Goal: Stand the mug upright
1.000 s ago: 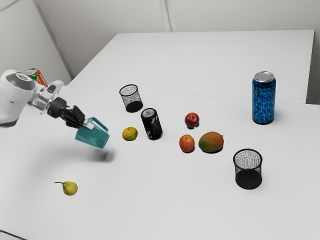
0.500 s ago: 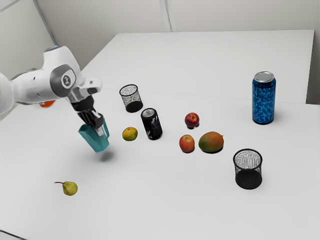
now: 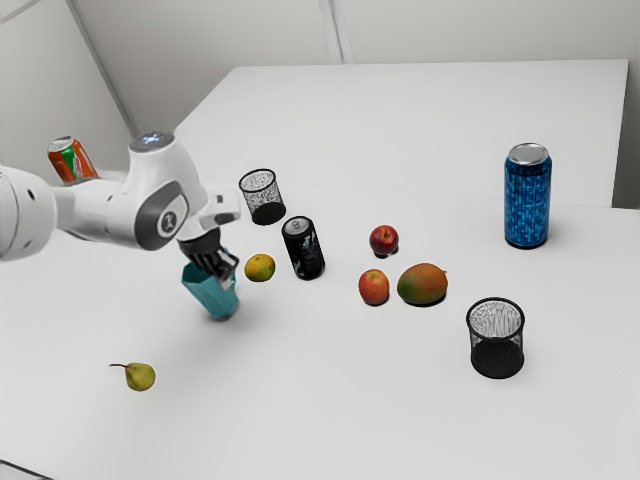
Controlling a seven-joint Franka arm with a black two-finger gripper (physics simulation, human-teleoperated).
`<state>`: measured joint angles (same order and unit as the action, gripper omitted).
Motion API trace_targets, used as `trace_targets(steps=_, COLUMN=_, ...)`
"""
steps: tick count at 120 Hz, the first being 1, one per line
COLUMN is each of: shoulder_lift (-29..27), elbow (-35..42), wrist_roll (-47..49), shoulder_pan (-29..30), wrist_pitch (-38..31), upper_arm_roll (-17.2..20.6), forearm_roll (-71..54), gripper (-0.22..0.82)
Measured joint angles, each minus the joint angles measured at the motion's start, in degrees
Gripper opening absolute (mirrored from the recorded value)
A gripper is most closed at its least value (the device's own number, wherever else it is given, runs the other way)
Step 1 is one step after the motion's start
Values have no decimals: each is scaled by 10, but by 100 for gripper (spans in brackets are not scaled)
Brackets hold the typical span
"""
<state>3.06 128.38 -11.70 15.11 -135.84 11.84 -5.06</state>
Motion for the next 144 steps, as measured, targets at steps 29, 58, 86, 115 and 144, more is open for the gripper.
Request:
trace_targets(steps=29, shoulder_lift=16, elbow=4, wrist_roll=42, shoulder_pan=13, wrist_pitch=-30, upper_arm_roll=2, forearm_roll=-2, gripper=6)
trace_targets(steps=58, shoulder_lift=-14, elbow=-3, wrist_roll=64, shoulder_pan=10, wrist_pitch=-32, upper_arm_roll=9, forearm_roll=1, gripper=43)
trace_targets(steps=86, shoulder_lift=-18, elbow=-146, wrist_roll=73, shoulder_pan=-7, wrist_pitch=76, upper_arm_roll=17, forearm_roll=28, gripper=55)
trace_targets(steps=115, shoulder_lift=43, elbow=-373, wrist_roll=65, shoulder_pan=-24, wrist_pitch=253, upper_arm_roll=1, forearm_roll=62, gripper=59)
trace_targets(steps=144, shoulder_lift=41, elbow=-425, wrist_roll=60, shoulder_pan=-40, wrist_pitch=355, upper_arm_roll=-8, forearm_roll=63, gripper=60)
